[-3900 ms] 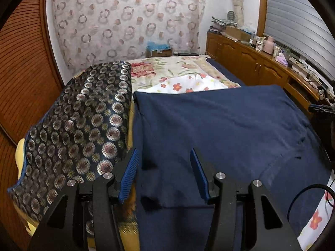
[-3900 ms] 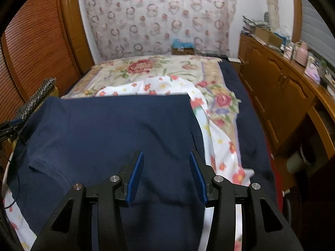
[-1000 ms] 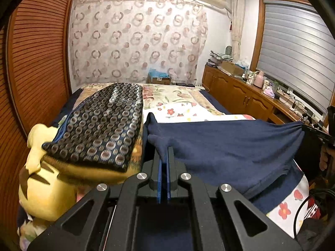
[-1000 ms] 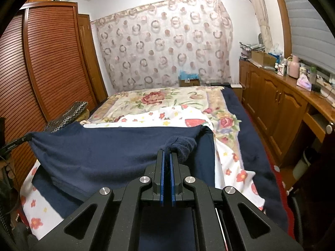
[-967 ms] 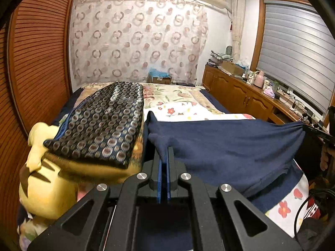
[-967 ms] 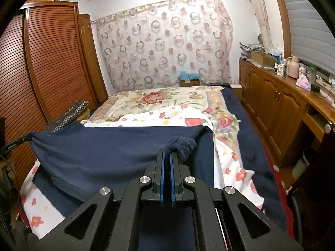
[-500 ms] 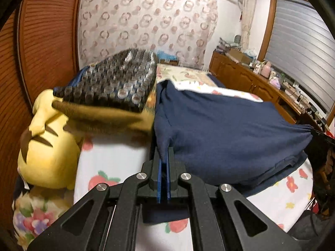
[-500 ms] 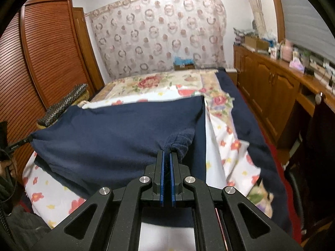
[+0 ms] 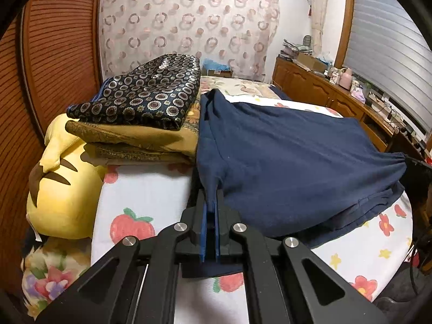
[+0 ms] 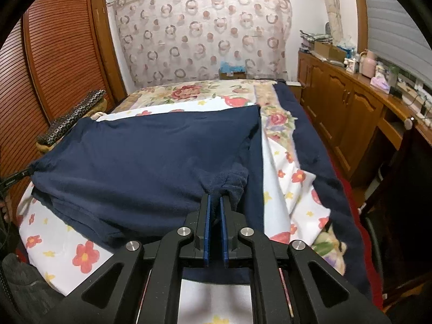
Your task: Fold small clothes
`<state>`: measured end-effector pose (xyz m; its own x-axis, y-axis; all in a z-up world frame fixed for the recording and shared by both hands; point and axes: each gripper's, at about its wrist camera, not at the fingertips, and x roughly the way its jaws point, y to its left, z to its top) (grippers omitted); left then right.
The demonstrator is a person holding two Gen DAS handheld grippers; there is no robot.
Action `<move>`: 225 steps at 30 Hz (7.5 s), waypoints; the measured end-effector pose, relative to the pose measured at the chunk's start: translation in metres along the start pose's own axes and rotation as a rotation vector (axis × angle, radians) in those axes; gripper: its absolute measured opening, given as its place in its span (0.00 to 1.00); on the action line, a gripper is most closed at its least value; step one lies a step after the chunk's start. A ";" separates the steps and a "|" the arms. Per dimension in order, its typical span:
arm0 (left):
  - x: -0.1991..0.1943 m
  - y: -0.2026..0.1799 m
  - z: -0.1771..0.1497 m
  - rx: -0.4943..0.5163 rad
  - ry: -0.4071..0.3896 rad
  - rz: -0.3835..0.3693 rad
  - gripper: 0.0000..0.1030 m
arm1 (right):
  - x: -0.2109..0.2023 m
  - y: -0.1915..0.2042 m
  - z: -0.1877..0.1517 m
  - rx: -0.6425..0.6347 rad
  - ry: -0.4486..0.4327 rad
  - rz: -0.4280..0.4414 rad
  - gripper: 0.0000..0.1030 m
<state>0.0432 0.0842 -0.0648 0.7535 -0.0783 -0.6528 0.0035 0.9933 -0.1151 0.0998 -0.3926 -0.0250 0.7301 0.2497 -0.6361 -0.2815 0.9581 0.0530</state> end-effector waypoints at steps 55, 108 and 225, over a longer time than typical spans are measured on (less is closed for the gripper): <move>0.047 0.006 -0.006 0.038 0.160 -0.044 0.18 | 0.038 0.045 -0.046 -0.041 0.006 -0.009 0.64; 0.019 -0.292 0.144 0.412 -0.074 -0.574 0.08 | -0.004 0.024 -0.025 -0.037 -0.051 -0.067 0.66; 0.092 -0.145 0.078 0.161 0.037 -0.276 0.80 | 0.082 0.070 0.092 -0.202 -0.017 0.181 0.08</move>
<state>0.1633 -0.0605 -0.0493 0.6853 -0.3470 -0.6403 0.3107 0.9345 -0.1739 0.1974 -0.2926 -0.0023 0.6660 0.4186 -0.6174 -0.5261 0.8504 0.0089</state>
